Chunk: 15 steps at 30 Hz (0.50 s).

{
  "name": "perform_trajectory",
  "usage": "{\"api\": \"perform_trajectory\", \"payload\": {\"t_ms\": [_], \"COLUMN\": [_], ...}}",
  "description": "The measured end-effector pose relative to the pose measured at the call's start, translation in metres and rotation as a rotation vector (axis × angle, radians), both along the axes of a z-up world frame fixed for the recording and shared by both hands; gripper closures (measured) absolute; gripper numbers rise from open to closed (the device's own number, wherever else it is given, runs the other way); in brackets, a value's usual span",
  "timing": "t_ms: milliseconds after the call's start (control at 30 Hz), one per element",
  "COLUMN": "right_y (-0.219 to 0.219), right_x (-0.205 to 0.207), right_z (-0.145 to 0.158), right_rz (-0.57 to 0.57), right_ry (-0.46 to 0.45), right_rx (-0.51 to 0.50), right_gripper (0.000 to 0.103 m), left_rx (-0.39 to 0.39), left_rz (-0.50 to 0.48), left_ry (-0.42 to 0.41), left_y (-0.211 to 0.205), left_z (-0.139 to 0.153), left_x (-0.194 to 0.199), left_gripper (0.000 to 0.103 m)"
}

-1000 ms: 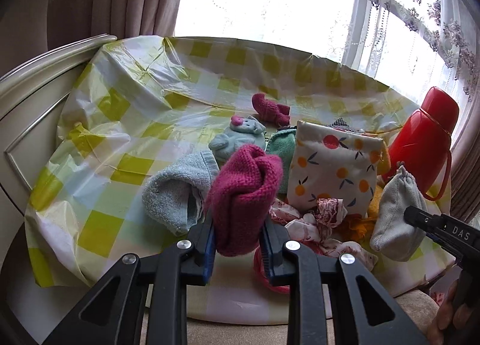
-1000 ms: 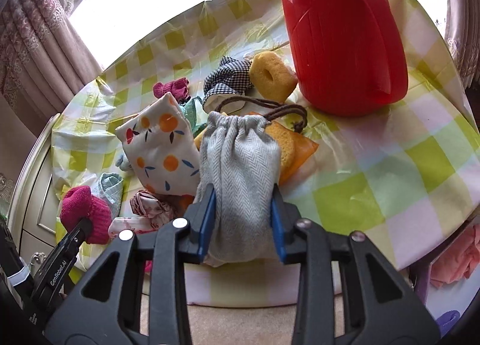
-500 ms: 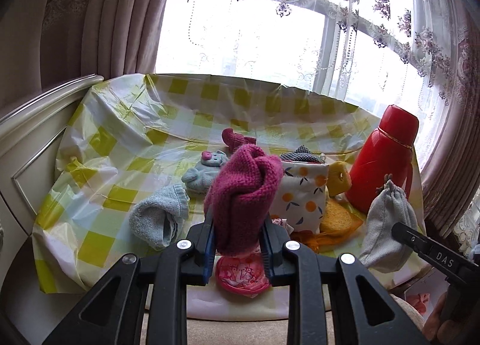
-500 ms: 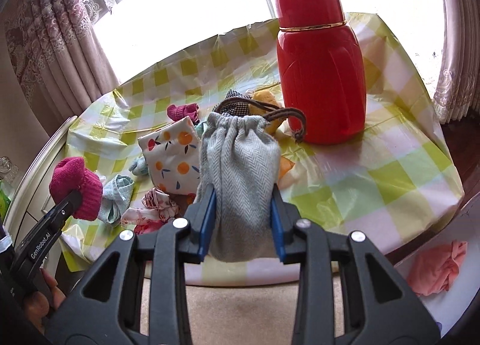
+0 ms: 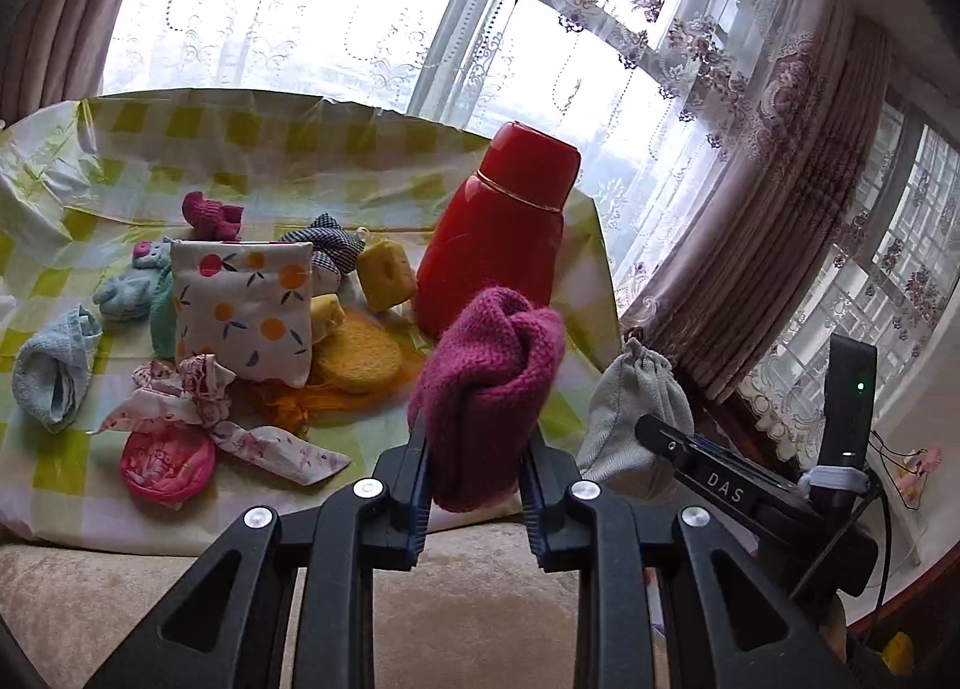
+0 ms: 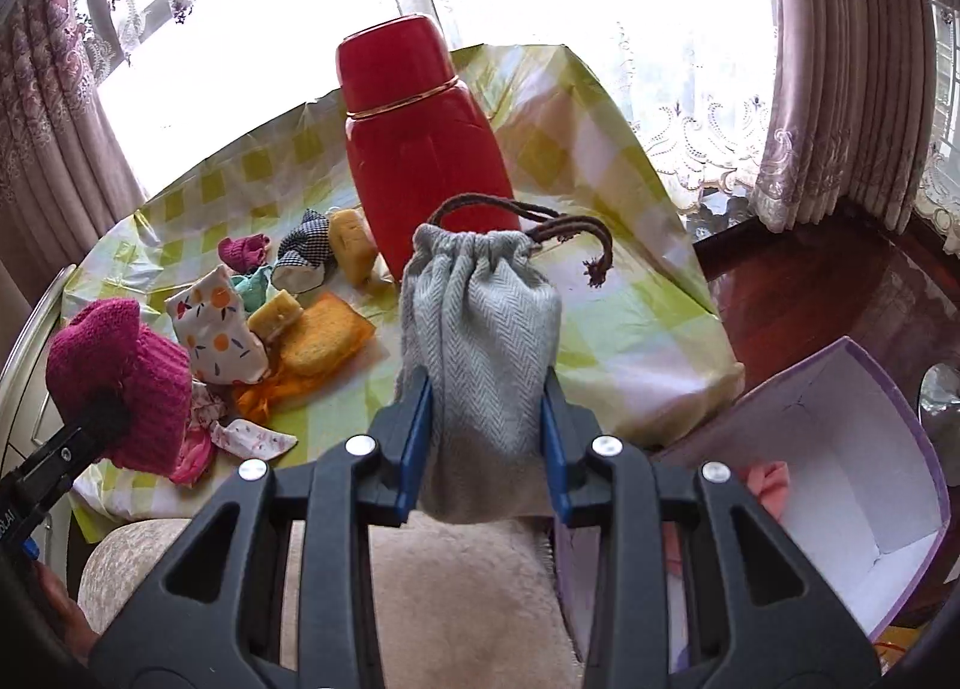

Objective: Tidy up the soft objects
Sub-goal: 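Carry the hat and bag over the white box and release both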

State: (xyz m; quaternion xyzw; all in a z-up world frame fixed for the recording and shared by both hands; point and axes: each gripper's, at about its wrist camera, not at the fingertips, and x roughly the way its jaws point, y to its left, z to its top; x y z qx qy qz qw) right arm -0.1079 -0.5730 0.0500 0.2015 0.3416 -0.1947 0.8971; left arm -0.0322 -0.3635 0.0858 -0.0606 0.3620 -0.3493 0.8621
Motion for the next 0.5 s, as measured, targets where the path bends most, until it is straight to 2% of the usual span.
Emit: {"api": "perform_trajectory", "payload": {"t_ms": [233, 367, 400, 467, 500], "right_y": [-0.042, -0.056, -0.059, -0.063, -0.065], "right_x": [-0.041, -0.059, -0.061, -0.065, -0.065], "right_z": [-0.018, -0.020, -0.022, -0.028, -0.031], "right_rz": [-0.121, -0.170, -0.182, -0.213, -0.223], "right_ry": [0.114, 0.141, 0.148, 0.170, 0.178], "right_rx": [-0.026, -0.021, -0.012, 0.013, 0.034], "right_gripper": [0.066, 0.066, 0.066, 0.059, 0.048], "left_rx": [-0.025, -0.052, -0.064, -0.076, -0.063], "left_rz": [-0.137, -0.203, -0.238, -0.327, -0.344], "left_ry": [0.087, 0.116, 0.128, 0.166, 0.168], "left_y": [-0.037, -0.050, -0.055, -0.067, -0.073], "left_z": [-0.012, -0.012, -0.013, -0.017, -0.019], "left_x": [-0.020, -0.025, -0.027, -0.031, -0.033], "left_gripper": [0.077, 0.075, 0.073, 0.059, 0.049]}}
